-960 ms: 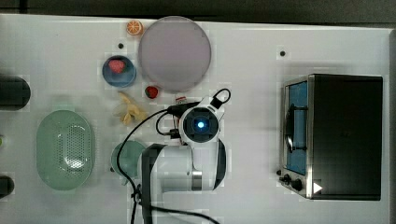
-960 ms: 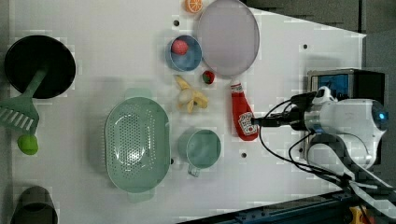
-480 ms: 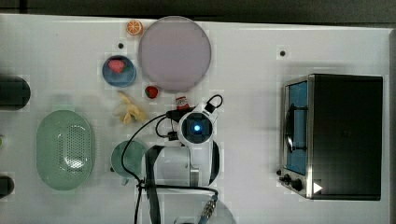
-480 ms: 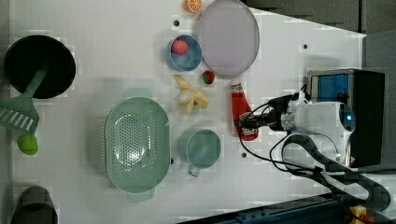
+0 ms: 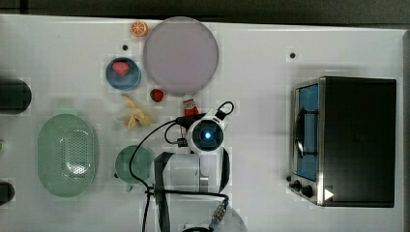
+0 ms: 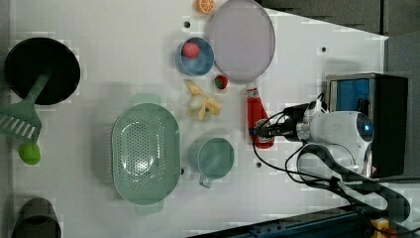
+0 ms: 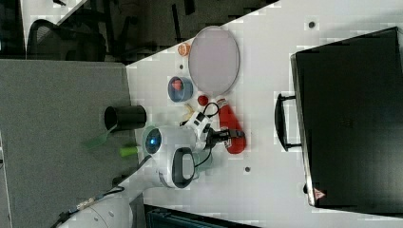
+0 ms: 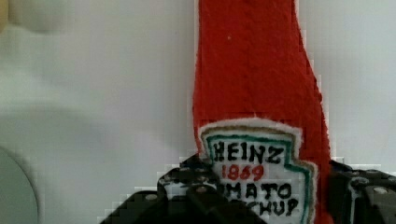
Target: Pick Ketchup from the table and place it in strainer.
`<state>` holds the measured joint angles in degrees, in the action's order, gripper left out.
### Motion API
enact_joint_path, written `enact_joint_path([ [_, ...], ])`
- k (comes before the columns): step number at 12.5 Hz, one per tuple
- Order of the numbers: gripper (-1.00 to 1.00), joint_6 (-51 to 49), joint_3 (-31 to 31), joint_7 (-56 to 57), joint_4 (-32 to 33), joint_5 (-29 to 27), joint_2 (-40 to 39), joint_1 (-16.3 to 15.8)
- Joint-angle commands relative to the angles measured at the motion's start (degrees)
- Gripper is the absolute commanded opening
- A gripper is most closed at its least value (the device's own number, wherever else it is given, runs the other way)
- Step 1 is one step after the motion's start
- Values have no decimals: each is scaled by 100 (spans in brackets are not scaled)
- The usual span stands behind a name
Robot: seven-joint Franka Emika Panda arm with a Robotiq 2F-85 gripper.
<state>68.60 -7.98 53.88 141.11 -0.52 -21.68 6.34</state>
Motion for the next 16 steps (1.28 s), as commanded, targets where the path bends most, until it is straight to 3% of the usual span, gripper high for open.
enact_joint_path([
  [1,20,-57,-33,158,-121,-9,252,-44],
  [3,20,-399,9,151,-132,-9,617,-43],
  [8,20,-2620,-35,142,-387,-9,2287,-57],
  [11,20,-3840,-198,-529,-688,-26,3010,-103],
  [16,20,-4036,-1057,-1741,-945,-40,3187,-319],
])
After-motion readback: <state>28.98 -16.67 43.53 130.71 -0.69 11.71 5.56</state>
